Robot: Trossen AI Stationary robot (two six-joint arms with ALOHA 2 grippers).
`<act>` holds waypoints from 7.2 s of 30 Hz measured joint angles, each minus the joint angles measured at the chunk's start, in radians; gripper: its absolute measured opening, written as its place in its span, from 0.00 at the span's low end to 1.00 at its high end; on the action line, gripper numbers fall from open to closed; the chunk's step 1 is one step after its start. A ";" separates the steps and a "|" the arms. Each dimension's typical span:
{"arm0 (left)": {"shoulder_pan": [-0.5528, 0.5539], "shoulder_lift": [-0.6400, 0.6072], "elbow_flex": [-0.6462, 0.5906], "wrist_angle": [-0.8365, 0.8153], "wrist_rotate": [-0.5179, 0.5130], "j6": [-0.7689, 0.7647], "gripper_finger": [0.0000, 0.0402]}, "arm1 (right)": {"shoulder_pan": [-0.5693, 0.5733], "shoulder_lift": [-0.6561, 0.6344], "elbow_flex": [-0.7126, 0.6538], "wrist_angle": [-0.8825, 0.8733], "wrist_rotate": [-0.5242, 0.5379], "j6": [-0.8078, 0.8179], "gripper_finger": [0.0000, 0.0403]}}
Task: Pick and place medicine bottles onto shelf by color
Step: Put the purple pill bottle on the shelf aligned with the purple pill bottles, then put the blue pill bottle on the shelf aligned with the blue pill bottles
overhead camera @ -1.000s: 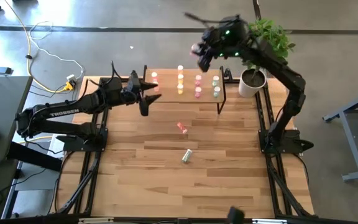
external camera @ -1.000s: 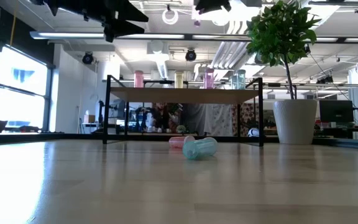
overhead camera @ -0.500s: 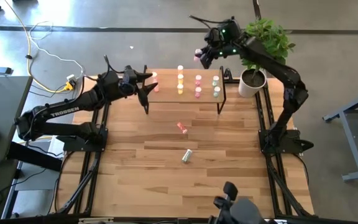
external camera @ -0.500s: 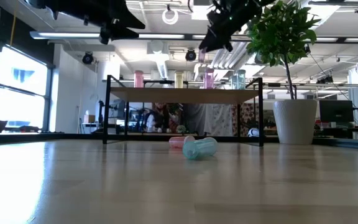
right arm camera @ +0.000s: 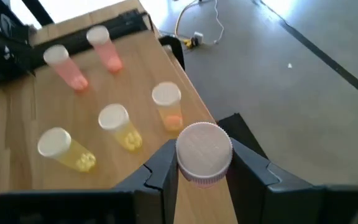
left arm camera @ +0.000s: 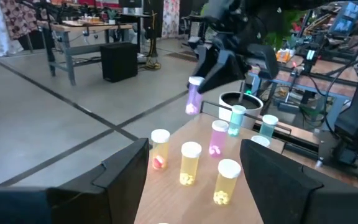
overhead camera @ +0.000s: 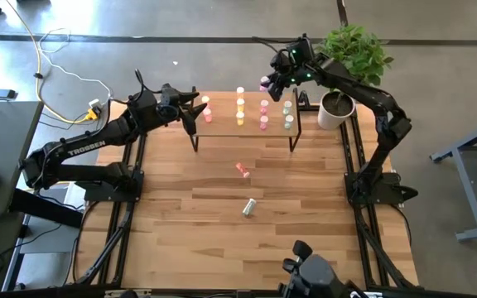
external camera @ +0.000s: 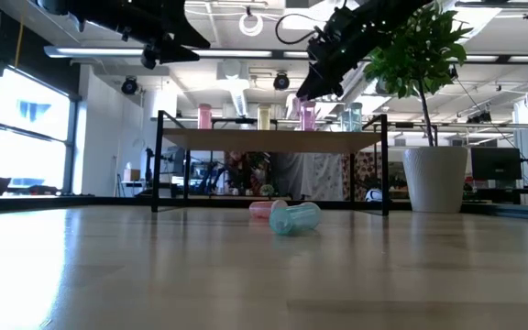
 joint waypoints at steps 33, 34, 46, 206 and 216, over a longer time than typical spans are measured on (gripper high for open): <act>0.004 0.000 0.000 -0.002 0.000 0.003 0.61 | 0.010 0.085 -0.002 -0.070 0.061 -0.039 0.24; 0.004 0.000 0.000 -0.002 0.000 0.002 0.61 | 0.010 0.085 -0.002 -0.071 0.070 -0.039 0.24; 0.004 0.000 0.000 -0.002 0.000 0.003 0.61 | 0.021 0.089 -0.002 -0.078 0.074 -0.070 0.24; -0.010 0.000 -0.001 -0.445 0.011 0.082 0.61 | 1.022 0.451 0.000 -0.273 0.397 2.054 0.45; -0.011 0.000 -0.001 -0.445 0.011 0.082 0.61 | 1.022 0.451 0.000 -0.293 0.389 2.011 0.29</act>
